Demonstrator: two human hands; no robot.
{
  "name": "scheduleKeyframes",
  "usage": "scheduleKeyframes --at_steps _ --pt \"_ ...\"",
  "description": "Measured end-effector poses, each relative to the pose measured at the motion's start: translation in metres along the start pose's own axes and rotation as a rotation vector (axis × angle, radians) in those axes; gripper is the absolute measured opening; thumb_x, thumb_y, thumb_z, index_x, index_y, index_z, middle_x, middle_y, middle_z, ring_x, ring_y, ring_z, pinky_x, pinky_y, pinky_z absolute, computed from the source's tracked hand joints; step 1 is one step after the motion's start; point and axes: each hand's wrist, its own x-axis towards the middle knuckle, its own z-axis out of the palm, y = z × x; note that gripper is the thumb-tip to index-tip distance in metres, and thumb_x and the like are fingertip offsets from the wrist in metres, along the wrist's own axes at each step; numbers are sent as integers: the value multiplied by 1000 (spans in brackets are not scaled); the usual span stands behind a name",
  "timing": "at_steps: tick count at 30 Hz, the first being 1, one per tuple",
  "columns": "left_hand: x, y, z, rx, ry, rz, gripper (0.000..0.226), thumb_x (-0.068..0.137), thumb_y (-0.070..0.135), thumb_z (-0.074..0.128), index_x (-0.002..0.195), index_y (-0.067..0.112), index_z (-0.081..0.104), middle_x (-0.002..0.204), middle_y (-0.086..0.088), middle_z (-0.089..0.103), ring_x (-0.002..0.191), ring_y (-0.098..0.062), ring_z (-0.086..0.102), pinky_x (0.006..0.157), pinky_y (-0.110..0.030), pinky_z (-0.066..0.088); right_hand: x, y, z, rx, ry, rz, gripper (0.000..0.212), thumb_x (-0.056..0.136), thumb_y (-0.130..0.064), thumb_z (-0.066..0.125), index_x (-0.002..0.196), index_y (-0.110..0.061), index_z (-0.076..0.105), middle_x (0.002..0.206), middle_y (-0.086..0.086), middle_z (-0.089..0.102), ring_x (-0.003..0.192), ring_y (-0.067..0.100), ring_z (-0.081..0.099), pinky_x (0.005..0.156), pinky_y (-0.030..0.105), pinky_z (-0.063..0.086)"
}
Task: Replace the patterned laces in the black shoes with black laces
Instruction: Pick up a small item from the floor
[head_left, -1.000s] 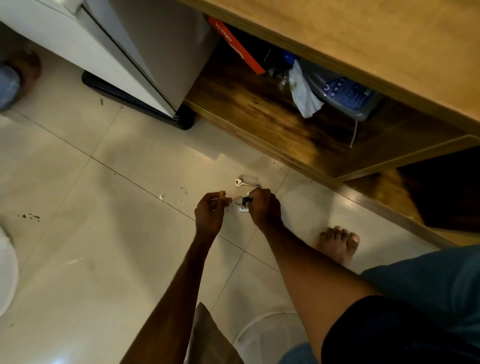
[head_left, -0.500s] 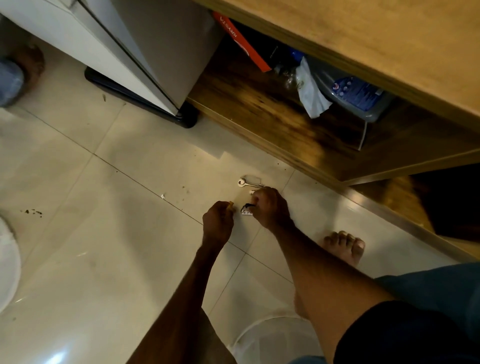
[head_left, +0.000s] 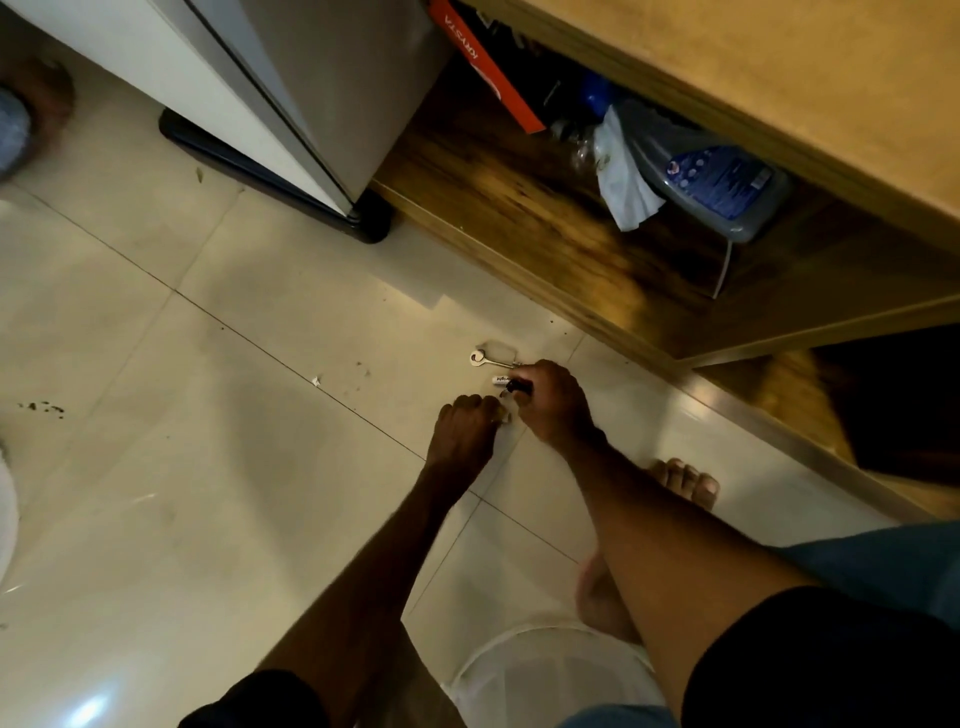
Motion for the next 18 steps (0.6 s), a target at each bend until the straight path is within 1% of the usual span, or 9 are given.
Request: scheduleKeyframes --at_steps 2,5,7,11,13,14,16,17,18 --pt "1 1 -3 70 -13 -1 13 99 18 61 107 11 69 97 -9 69 94 -30 62 77 -37 43 4 -1 10 -30 45 -62 29 75 2 83 103 -2 75 94 17 70 90 37 69 73 38 56" --pt "-3 -5 -8 113 -63 -36 22 100 24 56 108 6 65 100 -12 68 95 -32 61 81 -40 45 14 -9 9 -137 -25 -37 19 89 -9 74 107 -3 73 103 17 68 100 35 65 80 40 53" --pt "-11 -8 -14 36 -32 -86 28 97 32 48 99 6 59 93 -13 65 87 -32 59 76 -40 45 17 -12 8 -206 -59 7 16 94 -12 65 108 -6 70 108 16 66 102 34 63 81 41 51" --pt "-11 -19 -27 -120 87 -164 33 98 40 35 85 12 48 80 -13 59 75 -32 56 67 -35 39 12 -21 12 -279 4 47 19 83 -13 81 96 -1 72 98 19 65 93 33 63 68 40 57" --pt "5 -22 -27 -92 99 -113 43 106 38 29 91 8 56 84 -11 59 77 -31 56 69 -38 45 3 -21 15 -301 -4 70 19 81 -11 82 94 -1 73 93 18 66 87 32 66 64 38 57" --pt "15 -23 -25 -20 107 -44 53 108 38 19 96 7 60 88 -10 60 79 -30 56 72 -39 46 -1 -19 17 -298 -4 75 20 77 -8 86 90 -1 72 85 16 66 78 30 67 59 36 56" --pt "34 -25 -21 91 87 54 67 102 32 3 107 5 65 99 -12 64 88 -31 56 75 -33 43 -7 -16 18 -275 16 80 28 63 -4 94 78 -4 70 71 12 64 60 27 65 48 31 53" --pt "42 -22 -22 121 91 87 66 98 28 6 109 4 67 102 -14 66 91 -33 56 77 -35 45 -8 -14 18 -281 20 92 29 64 -4 93 80 -3 69 72 13 63 60 27 65 50 31 53" --pt "49 -18 -25 140 86 105 61 98 24 14 107 4 70 104 -16 67 94 -34 57 77 -38 49 -9 -13 16 -269 -14 123 26 72 -6 88 89 -2 68 81 15 65 70 29 68 58 33 54"
